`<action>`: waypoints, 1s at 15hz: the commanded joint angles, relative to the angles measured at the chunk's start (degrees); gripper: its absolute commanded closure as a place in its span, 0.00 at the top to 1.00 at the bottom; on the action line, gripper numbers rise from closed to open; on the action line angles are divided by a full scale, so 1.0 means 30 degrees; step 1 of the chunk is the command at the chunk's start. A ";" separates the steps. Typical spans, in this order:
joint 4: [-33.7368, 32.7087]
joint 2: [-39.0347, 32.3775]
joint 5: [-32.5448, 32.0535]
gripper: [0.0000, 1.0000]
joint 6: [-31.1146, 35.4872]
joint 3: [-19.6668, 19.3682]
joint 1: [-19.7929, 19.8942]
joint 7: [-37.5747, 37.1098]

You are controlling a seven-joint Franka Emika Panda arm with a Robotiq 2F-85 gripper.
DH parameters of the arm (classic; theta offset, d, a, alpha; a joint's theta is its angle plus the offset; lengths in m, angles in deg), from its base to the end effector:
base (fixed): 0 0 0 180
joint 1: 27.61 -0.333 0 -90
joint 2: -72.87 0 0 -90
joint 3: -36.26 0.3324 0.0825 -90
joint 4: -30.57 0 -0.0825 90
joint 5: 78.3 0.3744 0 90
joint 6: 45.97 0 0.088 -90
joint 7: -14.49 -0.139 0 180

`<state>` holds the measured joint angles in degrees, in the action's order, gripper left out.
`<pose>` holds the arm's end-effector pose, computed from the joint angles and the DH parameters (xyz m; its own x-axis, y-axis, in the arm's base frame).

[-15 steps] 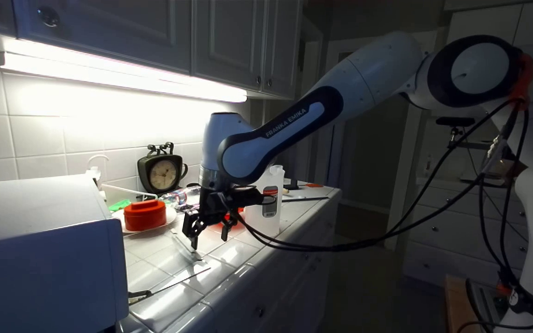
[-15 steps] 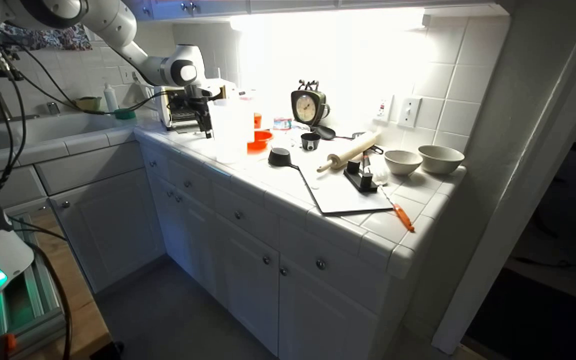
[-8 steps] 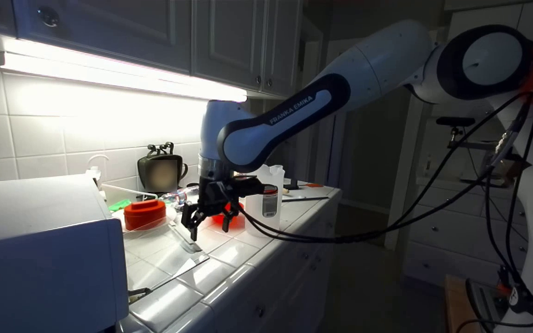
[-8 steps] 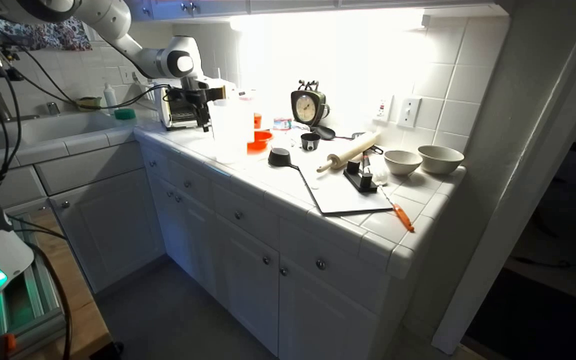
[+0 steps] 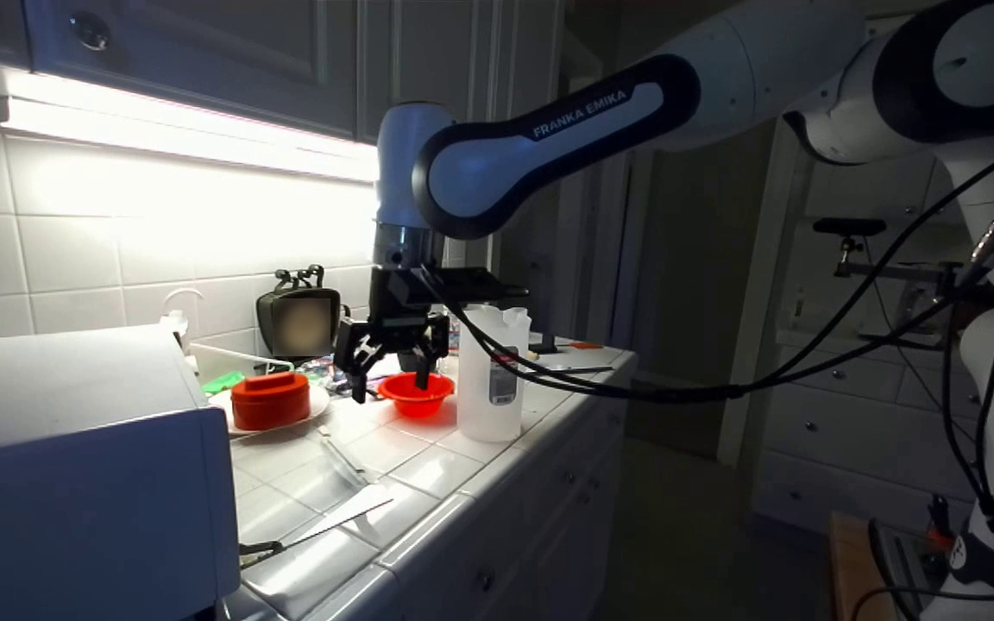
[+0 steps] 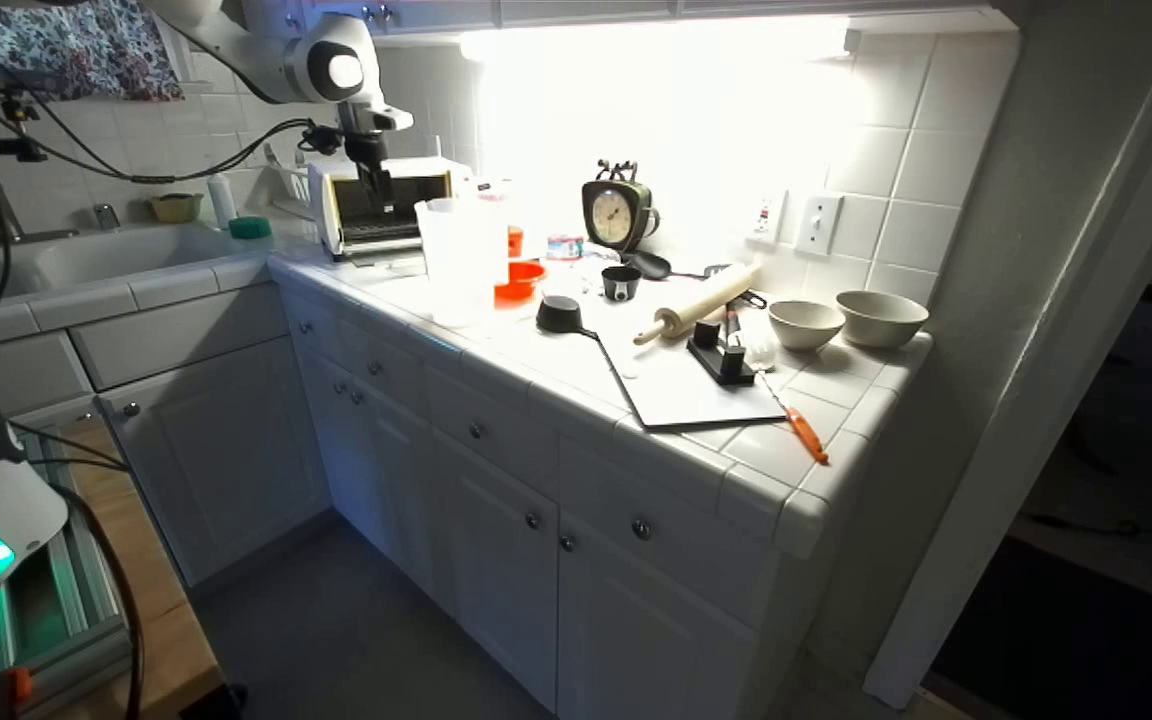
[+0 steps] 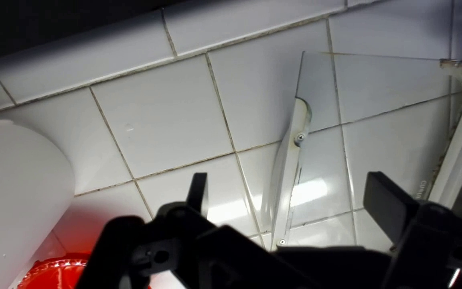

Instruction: Move the jar to the right and open the oven

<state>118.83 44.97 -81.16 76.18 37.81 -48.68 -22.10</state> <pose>0.6512 0.2646 0.3682 0.9696 -0.2221 0.1029 -0.2195 -0.9749 -0.0363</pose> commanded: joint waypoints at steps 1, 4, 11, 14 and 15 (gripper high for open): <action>0.0293 0.0931 0.0383 1.00 -0.1025 0.0667 0.0485 0.0608; 0.0425 0.1796 0.0953 1.00 -0.1723 0.1252 0.0943 0.2039; 0.0532 0.3363 0.1864 1.00 -0.1991 0.1924 0.1730 0.5254; 0.0709 0.3604 0.2050 1.00 -0.1743 0.2009 0.1892 0.5763; 0.0735 0.3625 0.2110 1.00 -0.1732 0.2034 0.1938 0.5886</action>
<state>118.92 54.07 -76.79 70.72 42.76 -44.20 -6.71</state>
